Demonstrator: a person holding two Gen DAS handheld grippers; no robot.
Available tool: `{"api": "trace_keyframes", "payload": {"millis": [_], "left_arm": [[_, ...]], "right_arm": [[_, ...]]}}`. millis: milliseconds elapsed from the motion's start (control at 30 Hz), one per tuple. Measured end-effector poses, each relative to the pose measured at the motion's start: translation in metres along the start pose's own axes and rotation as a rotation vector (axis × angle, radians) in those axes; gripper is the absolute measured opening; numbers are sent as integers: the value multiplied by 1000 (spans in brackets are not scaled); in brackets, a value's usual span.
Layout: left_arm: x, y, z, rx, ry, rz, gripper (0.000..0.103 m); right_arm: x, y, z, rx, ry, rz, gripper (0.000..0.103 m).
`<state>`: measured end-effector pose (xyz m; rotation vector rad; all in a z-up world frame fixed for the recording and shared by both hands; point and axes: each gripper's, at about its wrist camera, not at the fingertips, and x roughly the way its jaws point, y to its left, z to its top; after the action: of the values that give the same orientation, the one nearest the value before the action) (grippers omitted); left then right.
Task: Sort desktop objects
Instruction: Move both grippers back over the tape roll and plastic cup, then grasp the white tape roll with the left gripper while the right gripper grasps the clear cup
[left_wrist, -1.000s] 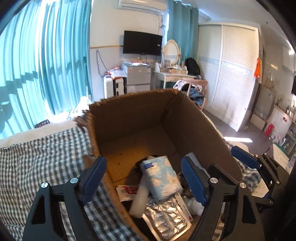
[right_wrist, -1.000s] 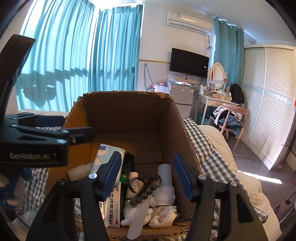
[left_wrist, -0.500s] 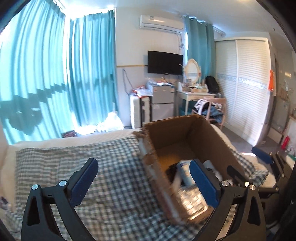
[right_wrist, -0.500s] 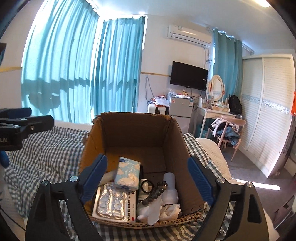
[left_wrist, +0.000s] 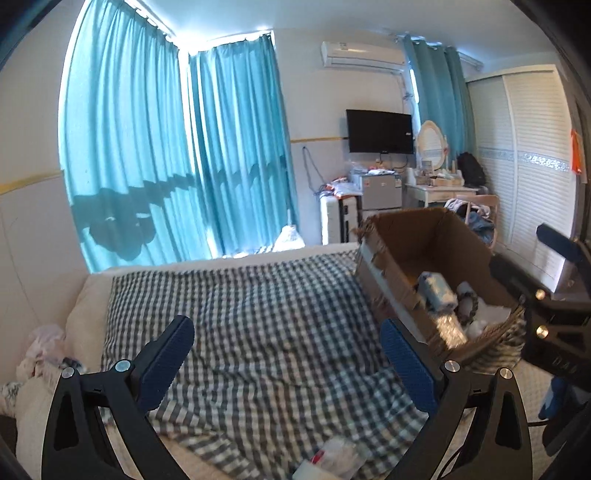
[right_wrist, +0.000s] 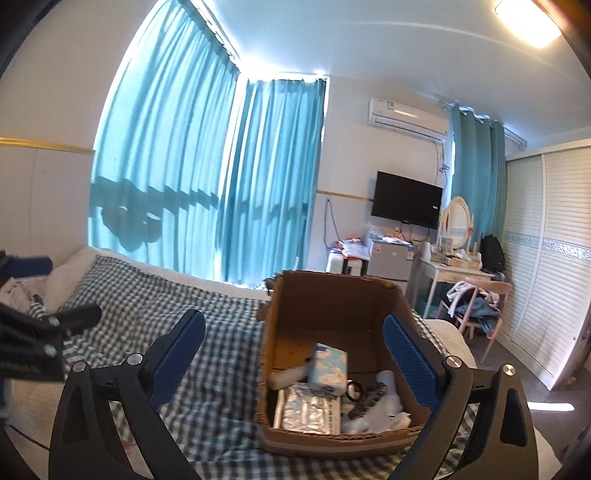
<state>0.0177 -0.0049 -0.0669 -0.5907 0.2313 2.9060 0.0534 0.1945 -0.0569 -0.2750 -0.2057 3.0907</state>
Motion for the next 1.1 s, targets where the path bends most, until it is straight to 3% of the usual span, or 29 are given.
{"api": "trace_keyframes", "payload": {"millis": [300, 467, 667, 800, 867, 1033, 1067, 1100], "left_arm": [[-1, 8, -76, -81, 135, 35, 103], [13, 3, -109, -149, 267, -36, 103], [40, -6, -122, -146, 390, -43, 101], [57, -4, -140, -190, 454, -34, 92], [69, -4, -151, -214, 514, -48, 88], [87, -3, -168, -260, 596, -108, 86], [89, -3, -170, -274, 600, -129, 84], [90, -3, -171, -280, 602, -149, 72]], "right_arm": [[10, 30, -43, 7, 109, 89, 98], [19, 48, -68, -26, 176, 131, 98], [30, 62, -94, -53, 247, 164, 98], [37, 65, -106, -58, 274, 173, 97], [40, 67, -114, -71, 292, 177, 92], [46, 75, -125, -83, 327, 208, 83], [46, 76, -126, -82, 330, 216, 80], [47, 76, -126, -78, 334, 221, 79]]}}
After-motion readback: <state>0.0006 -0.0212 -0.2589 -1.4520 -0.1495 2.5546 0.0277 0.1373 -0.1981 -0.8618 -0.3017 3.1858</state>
